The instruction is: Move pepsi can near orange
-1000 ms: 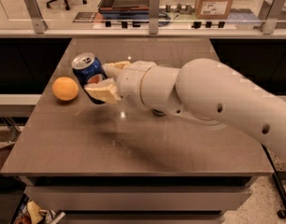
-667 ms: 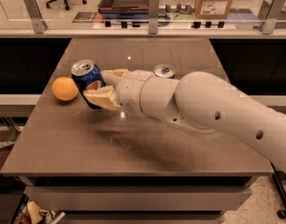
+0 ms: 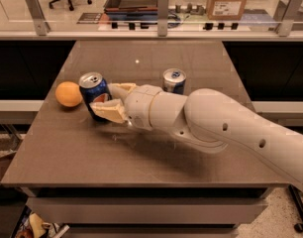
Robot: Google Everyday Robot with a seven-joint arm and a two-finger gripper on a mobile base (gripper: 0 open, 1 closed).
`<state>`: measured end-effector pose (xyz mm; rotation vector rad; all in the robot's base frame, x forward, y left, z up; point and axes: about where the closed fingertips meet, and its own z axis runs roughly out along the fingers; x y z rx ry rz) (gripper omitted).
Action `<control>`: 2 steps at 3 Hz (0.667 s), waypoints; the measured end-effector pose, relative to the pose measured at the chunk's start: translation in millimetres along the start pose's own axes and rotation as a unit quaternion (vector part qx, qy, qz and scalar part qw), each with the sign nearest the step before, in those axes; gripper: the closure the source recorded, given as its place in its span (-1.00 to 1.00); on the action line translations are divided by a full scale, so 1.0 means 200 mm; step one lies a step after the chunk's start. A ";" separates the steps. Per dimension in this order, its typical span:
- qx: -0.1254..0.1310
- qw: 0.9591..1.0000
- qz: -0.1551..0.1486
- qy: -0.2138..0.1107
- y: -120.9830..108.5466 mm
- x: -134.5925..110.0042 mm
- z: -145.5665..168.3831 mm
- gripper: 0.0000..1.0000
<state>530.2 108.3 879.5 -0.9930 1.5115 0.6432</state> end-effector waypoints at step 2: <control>-0.002 1.000 -0.001 0.000 0.01 -0.01 0.01 0.16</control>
Offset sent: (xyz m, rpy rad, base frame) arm -0.0004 0.0008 0.0000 0.0001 0.0003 0.0016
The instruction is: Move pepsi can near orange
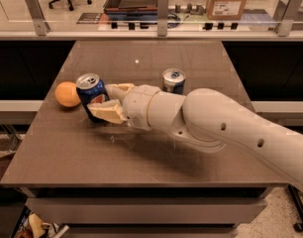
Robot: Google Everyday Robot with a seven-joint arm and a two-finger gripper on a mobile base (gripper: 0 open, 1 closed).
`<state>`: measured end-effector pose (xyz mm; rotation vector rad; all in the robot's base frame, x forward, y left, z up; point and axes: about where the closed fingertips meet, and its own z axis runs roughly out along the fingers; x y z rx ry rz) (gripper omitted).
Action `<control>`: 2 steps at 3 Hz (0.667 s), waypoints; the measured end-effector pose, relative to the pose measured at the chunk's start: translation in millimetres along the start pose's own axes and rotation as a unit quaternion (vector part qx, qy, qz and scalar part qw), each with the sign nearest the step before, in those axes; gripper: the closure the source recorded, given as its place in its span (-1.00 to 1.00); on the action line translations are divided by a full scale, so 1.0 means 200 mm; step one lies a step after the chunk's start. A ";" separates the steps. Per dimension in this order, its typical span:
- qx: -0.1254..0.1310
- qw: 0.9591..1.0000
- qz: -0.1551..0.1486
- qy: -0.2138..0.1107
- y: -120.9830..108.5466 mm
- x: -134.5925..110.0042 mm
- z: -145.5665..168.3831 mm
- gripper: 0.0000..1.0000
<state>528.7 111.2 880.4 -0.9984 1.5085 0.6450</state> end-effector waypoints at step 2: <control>-0.003 1.000 -0.002 0.000 0.01 -0.01 0.01 -0.76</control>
Offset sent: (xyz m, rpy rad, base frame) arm -0.0007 0.0014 0.0005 -0.0008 -0.0011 0.0024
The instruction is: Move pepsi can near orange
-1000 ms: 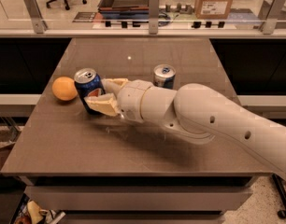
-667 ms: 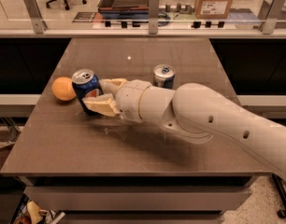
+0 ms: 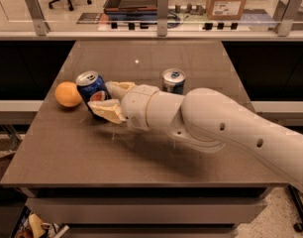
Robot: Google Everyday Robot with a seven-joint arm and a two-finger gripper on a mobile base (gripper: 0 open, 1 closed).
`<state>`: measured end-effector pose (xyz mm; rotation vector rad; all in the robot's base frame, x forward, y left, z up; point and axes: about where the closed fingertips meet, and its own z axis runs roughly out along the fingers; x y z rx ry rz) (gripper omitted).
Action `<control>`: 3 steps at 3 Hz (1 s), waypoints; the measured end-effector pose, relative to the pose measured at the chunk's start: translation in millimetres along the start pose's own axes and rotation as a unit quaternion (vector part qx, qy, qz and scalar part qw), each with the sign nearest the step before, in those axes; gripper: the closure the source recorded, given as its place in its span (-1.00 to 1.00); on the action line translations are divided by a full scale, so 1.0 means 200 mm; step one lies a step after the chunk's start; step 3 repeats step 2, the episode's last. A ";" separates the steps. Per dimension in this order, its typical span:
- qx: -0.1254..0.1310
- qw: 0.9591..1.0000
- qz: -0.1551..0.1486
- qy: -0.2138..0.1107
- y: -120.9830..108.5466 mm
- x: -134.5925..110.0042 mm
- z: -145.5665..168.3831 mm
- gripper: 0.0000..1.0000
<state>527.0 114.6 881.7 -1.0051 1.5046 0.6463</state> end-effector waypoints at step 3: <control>-0.001 1.000 -0.001 0.000 0.01 0.00 0.00 -1.00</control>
Offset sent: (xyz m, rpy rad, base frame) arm -0.0007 0.0014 0.0005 -0.0008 -0.0011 0.0024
